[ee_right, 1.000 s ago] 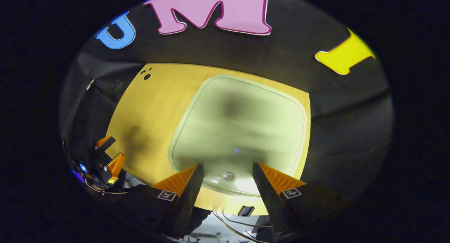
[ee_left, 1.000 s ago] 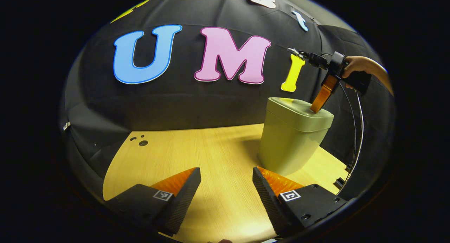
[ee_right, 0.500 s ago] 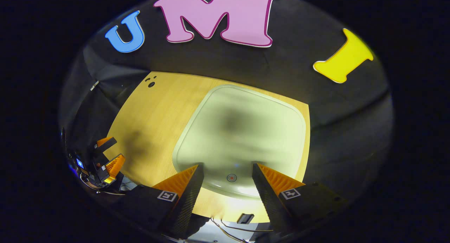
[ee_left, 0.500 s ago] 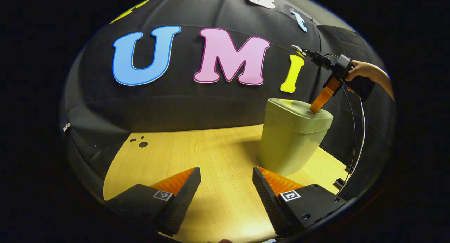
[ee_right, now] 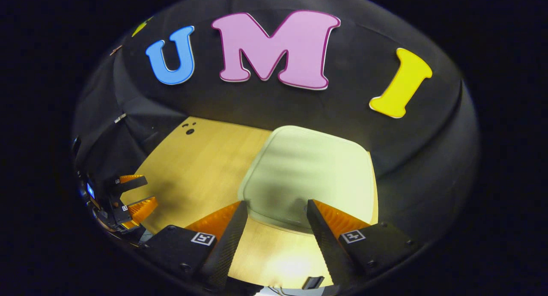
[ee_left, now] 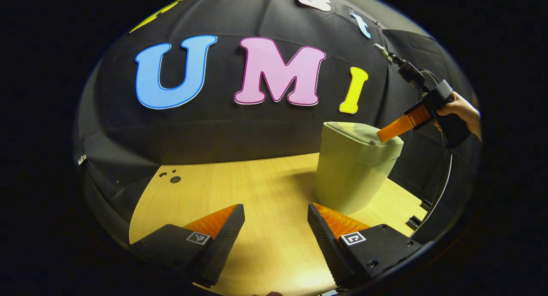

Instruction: Press the lid of the desktop garbage bin to open it, pick up the crumpled paper on the desktop and throw it into the bin, then pick up the pop can on the desktop and drop it into the bin, and finally close the garbage bin lid.

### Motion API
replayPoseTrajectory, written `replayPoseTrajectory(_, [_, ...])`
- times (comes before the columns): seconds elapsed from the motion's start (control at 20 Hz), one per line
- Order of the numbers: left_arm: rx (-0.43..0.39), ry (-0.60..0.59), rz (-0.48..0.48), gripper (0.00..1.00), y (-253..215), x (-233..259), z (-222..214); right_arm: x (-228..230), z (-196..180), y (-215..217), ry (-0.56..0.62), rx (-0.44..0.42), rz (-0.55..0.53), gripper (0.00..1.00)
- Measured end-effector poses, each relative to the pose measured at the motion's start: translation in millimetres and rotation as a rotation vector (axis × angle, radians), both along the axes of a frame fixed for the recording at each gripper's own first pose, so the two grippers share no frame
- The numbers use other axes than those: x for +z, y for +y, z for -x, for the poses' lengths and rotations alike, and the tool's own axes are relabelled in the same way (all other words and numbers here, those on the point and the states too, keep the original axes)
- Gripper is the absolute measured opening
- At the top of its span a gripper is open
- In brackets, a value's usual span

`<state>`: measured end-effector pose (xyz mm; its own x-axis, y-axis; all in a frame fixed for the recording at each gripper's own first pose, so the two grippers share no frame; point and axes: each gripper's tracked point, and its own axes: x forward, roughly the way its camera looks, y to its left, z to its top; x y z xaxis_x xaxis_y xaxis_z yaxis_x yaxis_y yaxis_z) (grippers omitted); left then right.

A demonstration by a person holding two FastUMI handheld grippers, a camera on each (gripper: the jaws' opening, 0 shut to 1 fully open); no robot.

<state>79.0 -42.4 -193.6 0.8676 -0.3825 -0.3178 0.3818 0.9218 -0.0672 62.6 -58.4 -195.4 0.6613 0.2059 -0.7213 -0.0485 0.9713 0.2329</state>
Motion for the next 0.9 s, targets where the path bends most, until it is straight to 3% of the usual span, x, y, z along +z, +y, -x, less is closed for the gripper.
replayPoseTrajectory(0.2, [-0.005, -0.031, 0.005, 0.95, -3, 15, 2, 26, 9, 18, -0.134, -0.029, 0.005, 0.9])
replayPoseTrajectory(0.55, [-0.022, -0.102, 0.013, 0.95, -15, 46, 10, 55, 39, 59, -0.301, 0.003, 0.015, 0.95])
replayPoseTrajectory(0.9, [0.064, -0.178, 0.031, 0.95, -18, 94, 23, 68, 62, 58, -0.378, 0.02, -0.045, 0.93])
